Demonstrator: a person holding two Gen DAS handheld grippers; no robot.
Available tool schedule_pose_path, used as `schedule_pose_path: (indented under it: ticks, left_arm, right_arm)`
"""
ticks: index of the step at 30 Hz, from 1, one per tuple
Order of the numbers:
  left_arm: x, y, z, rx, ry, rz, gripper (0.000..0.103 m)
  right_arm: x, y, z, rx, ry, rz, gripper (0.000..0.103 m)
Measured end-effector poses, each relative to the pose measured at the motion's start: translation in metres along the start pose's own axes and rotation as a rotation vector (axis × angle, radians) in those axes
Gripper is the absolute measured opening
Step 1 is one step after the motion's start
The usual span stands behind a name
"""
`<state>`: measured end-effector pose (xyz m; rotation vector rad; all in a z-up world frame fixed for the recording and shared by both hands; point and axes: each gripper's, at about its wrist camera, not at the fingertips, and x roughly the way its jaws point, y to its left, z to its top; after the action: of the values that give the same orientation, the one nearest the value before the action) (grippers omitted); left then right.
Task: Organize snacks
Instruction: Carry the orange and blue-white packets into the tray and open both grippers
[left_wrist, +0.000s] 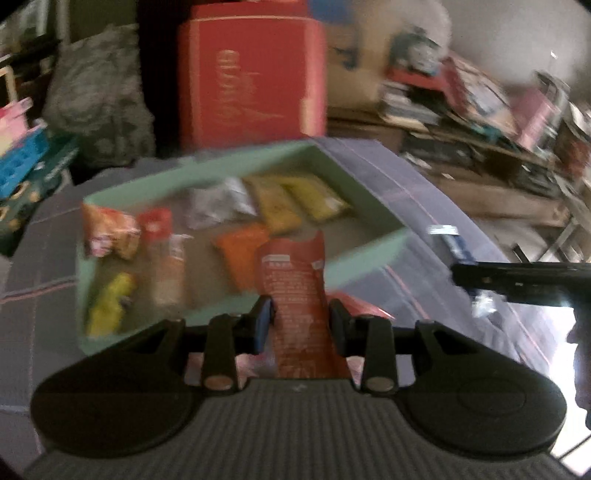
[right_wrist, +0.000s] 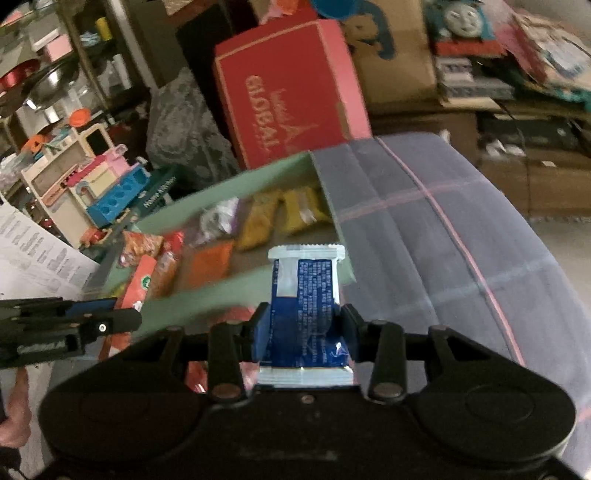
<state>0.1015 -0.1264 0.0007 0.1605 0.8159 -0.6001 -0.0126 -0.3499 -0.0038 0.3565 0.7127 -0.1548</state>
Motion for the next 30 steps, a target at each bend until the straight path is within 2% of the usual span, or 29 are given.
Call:
schedule_pose_path:
  ticks: [9, 17, 21, 22, 23, 24, 25, 26, 28, 30]
  left_arm:
    - [0.039, 0.073, 0.055, -0.111, -0.047, 0.091, 0.034]
    - [0.09, 0.089, 0.066, -0.138, -0.001, 0.114, 0.034]
    - [0.107, 0.09, 0.064, -0.135, 0.023, 0.13, 0.036]
    - [0.111, 0.091, 0.063, -0.134, 0.03, 0.141, 0.039]
    - [0.112, 0.09, 0.062, -0.133, 0.032, 0.154, 0.057]
    - [0.112, 0.089, 0.062, -0.133, 0.035, 0.166, 0.072]
    - [0.111, 0.088, 0.06, -0.135, 0.03, 0.184, 0.097]
    - [0.107, 0.087, 0.059, -0.134, 0.014, 0.203, 0.103]
    - [0.099, 0.083, 0.055, -0.126, -0.01, 0.215, 0.103]
    - [0.095, 0.081, 0.054, -0.131, 0.002, 0.204, 0.103]
  right_arm:
    - [0.063, 0.043, 0.07, -0.071, 0.023, 0.03, 0.04]
    - [0.124, 0.049, 0.081, -0.069, 0.103, 0.011, 0.04]
    - [0.139, 0.046, 0.078, -0.06, 0.127, 0.011, 0.042]
    - [0.141, 0.046, 0.079, -0.058, 0.131, 0.016, 0.05]
    - [0.143, 0.046, 0.078, -0.054, 0.137, 0.021, 0.059]
    - [0.143, 0.046, 0.079, -0.049, 0.138, 0.016, 0.082]
    - [0.141, 0.046, 0.078, -0.044, 0.125, 0.007, 0.094]
    - [0.137, 0.046, 0.079, -0.04, 0.105, 0.005, 0.096]
    - [0.128, 0.044, 0.079, -0.028, 0.077, 0.008, 0.102]
    - [0.122, 0.043, 0.078, -0.017, 0.063, 0.004, 0.103]
